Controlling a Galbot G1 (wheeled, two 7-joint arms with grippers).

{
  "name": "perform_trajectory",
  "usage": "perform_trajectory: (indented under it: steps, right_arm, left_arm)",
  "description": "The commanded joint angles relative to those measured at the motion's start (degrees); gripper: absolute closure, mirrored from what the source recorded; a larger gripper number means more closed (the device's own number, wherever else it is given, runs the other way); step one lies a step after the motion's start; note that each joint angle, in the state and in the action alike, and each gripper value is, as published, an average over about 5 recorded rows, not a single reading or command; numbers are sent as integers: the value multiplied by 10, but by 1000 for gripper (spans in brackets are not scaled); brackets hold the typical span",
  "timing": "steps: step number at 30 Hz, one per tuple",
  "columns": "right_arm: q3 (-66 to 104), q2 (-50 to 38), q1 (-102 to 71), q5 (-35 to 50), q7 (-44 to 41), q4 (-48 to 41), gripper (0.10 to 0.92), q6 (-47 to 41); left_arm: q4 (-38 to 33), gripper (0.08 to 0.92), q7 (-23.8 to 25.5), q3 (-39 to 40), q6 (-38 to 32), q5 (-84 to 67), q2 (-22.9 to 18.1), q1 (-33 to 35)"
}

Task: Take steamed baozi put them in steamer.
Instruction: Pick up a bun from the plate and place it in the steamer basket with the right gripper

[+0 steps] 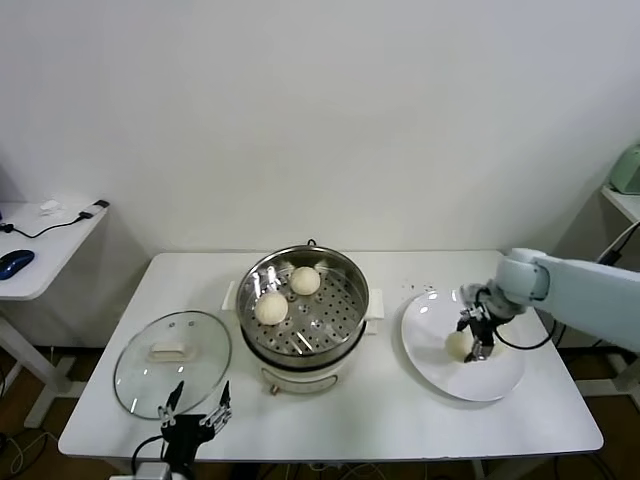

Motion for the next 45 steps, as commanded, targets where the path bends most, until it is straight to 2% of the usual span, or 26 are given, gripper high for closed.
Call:
perform_trajectory:
  steps: [1,4,9,15,23,32,45]
  right_arm:
    - [-91,102,283,56,-75,23,324,105]
    - [-56,148,313,56,-88,45,324,147]
    - [1,218,294,-2,-104,128,325,238]
    - [36,284,205,-87,-86,177,330,277]
    - [36,354,91,-157,-34,109,330,341]
    - [39,396,11,-200,-25,-3,330,394]
    - [50,405,-26,-203,-7,-62,327,413]
  left_arm:
    - [-4,177,0,2,-1,3,3,2]
    - [-6,177,1,1,-1,3,5,2]
    - [-9,177,1,1,1,4,5,2]
    - [-9,177,1,0,0,6,3,5]
    - [-6,177,-1,-3,-3,7,1,9]
    - [-6,177,-1,-5,-4,6,0,10]
    - [-4,177,-2,-5,-3,4,-1,9]
